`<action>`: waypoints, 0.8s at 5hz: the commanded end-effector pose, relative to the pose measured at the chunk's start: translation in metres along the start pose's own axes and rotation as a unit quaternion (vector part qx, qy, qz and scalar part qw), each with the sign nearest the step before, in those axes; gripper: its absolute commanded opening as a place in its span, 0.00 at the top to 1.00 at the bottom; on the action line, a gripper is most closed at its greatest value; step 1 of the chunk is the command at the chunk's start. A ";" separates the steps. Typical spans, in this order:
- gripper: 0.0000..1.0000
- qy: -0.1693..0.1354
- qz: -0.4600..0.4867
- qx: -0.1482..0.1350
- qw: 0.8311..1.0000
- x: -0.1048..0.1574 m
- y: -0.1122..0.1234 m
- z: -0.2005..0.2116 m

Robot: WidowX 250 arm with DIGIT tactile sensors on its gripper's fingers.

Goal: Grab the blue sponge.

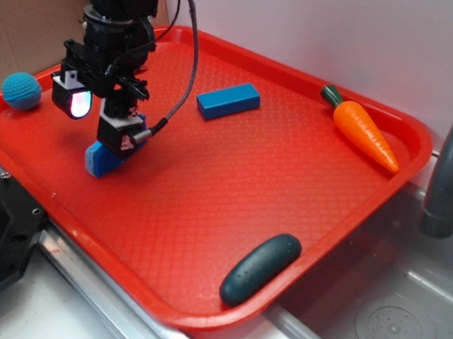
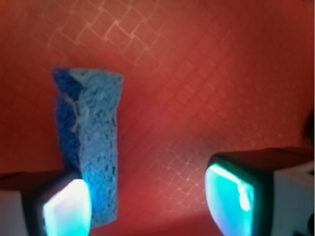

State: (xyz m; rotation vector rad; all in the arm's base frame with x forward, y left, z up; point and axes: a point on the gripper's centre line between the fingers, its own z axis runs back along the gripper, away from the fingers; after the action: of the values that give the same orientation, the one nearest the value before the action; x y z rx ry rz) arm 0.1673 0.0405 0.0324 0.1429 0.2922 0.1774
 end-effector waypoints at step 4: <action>0.00 -0.029 -0.030 -0.040 0.998 -0.019 -0.020 0.021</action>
State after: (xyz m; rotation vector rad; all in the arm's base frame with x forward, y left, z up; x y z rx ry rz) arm 0.1625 0.0138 0.0516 0.0646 0.2502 0.1285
